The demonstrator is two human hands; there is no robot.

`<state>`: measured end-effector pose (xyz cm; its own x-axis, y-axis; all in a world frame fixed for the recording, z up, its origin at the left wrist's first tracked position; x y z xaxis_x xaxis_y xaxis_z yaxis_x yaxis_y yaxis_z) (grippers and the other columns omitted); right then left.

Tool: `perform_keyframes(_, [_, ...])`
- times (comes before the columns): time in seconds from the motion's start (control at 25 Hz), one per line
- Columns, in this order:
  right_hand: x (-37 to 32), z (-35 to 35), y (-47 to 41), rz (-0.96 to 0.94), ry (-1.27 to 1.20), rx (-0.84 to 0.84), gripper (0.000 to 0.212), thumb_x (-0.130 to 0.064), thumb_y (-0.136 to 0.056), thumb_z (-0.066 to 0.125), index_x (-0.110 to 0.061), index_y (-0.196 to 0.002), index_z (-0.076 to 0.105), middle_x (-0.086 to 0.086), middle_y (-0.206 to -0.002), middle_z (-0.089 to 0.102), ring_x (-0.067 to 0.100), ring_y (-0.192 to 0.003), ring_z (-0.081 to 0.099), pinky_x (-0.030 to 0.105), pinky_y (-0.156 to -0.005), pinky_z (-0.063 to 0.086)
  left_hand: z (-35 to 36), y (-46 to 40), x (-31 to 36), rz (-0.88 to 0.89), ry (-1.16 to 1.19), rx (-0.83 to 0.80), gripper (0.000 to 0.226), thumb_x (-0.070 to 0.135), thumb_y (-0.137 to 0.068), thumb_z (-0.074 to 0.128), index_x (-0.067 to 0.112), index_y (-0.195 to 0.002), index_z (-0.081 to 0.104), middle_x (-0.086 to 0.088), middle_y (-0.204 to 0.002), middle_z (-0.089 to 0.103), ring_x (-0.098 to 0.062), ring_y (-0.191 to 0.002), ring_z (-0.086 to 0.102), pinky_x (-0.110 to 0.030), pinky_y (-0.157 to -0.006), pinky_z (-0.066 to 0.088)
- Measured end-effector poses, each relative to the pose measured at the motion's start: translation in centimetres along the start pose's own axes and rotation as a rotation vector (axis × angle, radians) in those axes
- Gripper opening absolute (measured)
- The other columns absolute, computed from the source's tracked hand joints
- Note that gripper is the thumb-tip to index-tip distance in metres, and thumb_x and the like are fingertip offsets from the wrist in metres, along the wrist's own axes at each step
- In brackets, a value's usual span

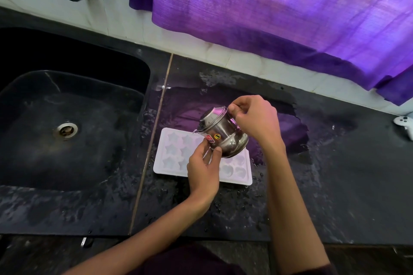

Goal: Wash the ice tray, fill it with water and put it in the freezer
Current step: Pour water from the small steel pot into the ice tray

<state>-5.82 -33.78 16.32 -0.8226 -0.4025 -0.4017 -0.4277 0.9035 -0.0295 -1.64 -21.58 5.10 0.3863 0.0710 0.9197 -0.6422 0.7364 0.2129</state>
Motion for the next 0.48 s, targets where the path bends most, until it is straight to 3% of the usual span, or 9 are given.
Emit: perform_keyframes(0.48, [0.00, 0.08, -0.03, 0.001, -0.015, -0.003, 0.014, -0.034, -0.090, 0.058, -0.028, -0.094, 0.070, -0.004, -0.090, 0.072, 0.018, -0.089, 0.065, 0.041, -0.087, 0.052, -0.05, 0.02, 0.06, -0.008, -0.019, 0.013, 0.030, 0.009, -0.094, 0.055, 0.016, -0.122, 0.059, 0.009, -0.116, 0.063, -0.003, -0.107, 0.059, 0.000, -0.079, 0.042])
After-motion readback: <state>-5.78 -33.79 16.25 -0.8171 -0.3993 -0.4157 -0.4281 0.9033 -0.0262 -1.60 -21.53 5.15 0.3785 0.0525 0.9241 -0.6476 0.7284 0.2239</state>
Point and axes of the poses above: each hand's wrist, its own y-axis away from the middle knuckle, its own z-axis out of the palm, x = y × z, the point moved 6 cm from there along -y, towards the middle knuckle
